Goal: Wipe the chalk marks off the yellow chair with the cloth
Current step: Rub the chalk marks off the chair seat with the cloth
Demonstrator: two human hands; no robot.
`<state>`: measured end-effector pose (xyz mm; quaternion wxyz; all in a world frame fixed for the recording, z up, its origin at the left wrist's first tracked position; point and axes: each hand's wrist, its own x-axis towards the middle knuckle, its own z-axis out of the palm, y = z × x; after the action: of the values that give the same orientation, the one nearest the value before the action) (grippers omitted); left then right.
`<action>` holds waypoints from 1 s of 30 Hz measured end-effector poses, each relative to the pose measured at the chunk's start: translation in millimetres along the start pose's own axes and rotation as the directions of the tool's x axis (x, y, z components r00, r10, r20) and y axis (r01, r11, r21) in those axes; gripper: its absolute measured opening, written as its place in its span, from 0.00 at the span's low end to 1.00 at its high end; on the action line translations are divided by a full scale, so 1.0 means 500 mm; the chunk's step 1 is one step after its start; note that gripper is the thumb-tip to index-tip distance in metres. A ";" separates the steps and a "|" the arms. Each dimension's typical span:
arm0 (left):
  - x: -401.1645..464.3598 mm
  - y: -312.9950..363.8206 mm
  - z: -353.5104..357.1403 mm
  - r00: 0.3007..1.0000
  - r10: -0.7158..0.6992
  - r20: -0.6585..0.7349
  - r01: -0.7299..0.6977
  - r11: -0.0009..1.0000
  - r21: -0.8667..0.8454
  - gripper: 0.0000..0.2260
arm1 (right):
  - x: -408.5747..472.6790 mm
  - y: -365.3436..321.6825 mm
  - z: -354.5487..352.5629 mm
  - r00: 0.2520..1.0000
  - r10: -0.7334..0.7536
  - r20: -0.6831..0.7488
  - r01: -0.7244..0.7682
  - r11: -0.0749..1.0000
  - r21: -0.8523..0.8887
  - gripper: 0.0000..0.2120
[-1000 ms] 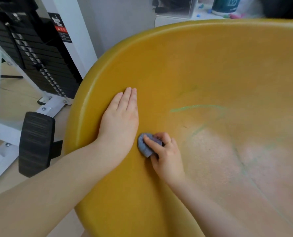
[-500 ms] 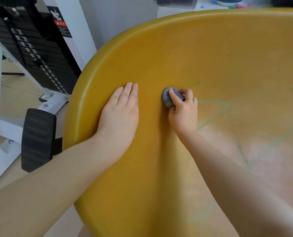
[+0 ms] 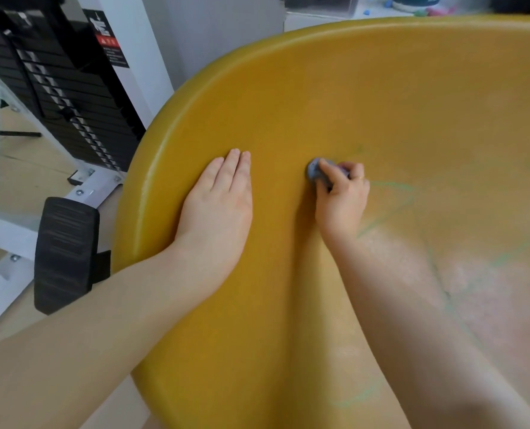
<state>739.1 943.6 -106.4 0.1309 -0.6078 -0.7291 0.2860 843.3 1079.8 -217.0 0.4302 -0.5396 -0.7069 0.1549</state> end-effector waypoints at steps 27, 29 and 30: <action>0.010 0.003 -0.010 0.996 -0.006 0.094 -0.003 0.996 0.089 0.48 | 0.021 0.032 -0.019 0.997 -0.078 0.029 0.079 0.997 -0.014 0.14; 0.012 0.016 -0.014 0.995 -0.006 0.098 -0.003 0.996 0.088 0.50 | -0.034 0.036 -0.022 0.969 -0.233 0.084 0.233 0.972 0.017 0.14; 0.015 0.028 -0.014 0.996 0.001 0.091 -0.008 0.997 0.079 0.51 | -0.065 0.042 -0.024 0.945 -0.307 0.113 0.307 0.951 0.022 0.16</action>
<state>752.4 954.2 -109.8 0.1209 -0.5902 -0.7209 0.3425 867.3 1055.6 -238.5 0.4086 -0.4122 -0.8057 0.1183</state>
